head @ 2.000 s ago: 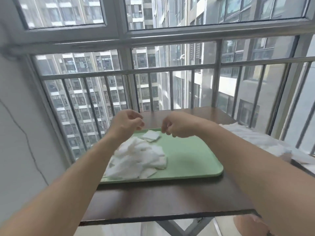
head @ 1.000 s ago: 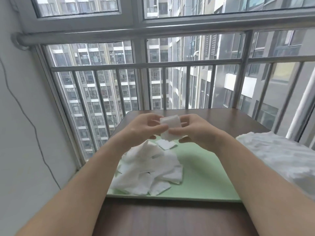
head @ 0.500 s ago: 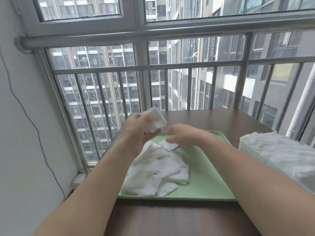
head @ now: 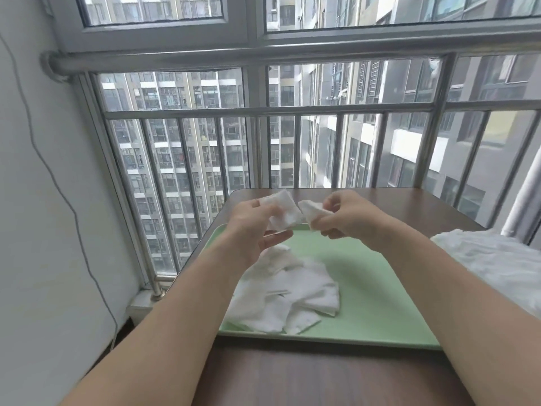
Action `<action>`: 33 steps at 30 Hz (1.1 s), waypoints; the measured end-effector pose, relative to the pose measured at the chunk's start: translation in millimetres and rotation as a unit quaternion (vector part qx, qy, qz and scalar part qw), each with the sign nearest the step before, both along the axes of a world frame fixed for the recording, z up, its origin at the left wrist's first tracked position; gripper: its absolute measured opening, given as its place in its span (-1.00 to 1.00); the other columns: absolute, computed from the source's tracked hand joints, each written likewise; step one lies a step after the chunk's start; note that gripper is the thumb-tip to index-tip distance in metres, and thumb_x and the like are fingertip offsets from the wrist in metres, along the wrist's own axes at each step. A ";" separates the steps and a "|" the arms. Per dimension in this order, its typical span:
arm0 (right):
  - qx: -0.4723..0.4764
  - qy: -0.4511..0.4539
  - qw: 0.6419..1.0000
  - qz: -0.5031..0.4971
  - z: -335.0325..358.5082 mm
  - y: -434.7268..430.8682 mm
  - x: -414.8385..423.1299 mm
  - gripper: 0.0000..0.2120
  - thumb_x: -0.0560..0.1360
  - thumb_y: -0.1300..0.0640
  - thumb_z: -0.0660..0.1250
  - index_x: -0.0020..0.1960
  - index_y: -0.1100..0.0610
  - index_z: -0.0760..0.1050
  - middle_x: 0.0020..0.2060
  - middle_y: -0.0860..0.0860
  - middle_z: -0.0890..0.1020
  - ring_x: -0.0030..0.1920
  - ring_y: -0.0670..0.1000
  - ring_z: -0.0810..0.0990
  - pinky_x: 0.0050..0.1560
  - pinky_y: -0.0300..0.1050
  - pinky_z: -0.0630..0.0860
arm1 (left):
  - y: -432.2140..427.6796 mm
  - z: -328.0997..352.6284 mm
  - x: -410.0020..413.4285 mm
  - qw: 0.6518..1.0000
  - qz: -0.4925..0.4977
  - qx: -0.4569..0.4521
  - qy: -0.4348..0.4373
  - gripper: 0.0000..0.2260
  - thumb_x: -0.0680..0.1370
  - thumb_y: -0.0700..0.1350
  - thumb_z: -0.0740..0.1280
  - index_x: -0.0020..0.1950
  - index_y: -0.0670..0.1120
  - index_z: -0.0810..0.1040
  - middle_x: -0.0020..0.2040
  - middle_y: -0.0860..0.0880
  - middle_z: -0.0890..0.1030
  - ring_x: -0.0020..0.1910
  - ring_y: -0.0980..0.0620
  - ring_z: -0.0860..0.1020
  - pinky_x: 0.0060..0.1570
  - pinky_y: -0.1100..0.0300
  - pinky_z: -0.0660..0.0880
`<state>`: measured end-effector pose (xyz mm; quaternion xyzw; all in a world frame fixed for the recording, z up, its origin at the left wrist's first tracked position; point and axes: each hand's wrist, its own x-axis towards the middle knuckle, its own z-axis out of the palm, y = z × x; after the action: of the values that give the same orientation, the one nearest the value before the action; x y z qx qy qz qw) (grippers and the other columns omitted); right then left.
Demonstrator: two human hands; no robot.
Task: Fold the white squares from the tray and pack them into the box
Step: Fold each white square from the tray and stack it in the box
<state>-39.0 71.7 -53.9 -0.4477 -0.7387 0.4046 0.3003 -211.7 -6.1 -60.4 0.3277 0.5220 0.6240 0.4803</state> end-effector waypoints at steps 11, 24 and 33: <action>-0.059 0.163 0.979 0.104 11.6 -26.7 17.9 -0.67 0.42 0.33 0.51 -0.17 0.12 0.35 -0.23 0.18 0.63 -0.34 0.09 0.64 -0.24 -0.06 0.65 | -2.8 -2.4 12.8 0.994 -0.008 0.018 0.110 -0.83 0.56 -0.34 0.34 0.12 -0.19 0.60 0.06 -0.15 0.64 -0.06 -0.06 0.63 -0.18 0.12 0.67; -0.008 0.169 0.984 0.047 9.5 -32.7 8.7 -0.94 0.49 0.27 0.46 -0.04 0.20 0.65 -0.29 0.04 0.68 -0.31 -0.01 0.62 -0.24 -0.14 0.60 | -7.5 3.6 15.8 0.993 -0.064 0.054 0.081 -0.79 0.67 -0.28 0.18 0.06 -0.16 0.62 -0.04 -0.15 0.65 -0.01 -0.11 0.63 -0.06 0.04 0.66; -0.111 0.278 0.950 0.091 12.0 -33.6 9.4 -0.87 0.46 0.33 0.46 -0.02 0.23 0.58 -0.35 0.05 0.61 -0.37 -0.01 0.58 -0.32 -0.20 0.56 | -7.1 4.3 16.5 0.996 -0.043 0.055 0.051 -0.83 0.69 -0.24 0.18 0.10 -0.15 0.58 0.01 -0.16 0.63 -0.02 -0.10 0.62 -0.07 0.03 0.66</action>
<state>-29.6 38.2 -41.9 -0.2789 -0.6139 0.6184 0.4037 -195.2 -13.3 -56.1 0.4074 0.4963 0.6130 0.4603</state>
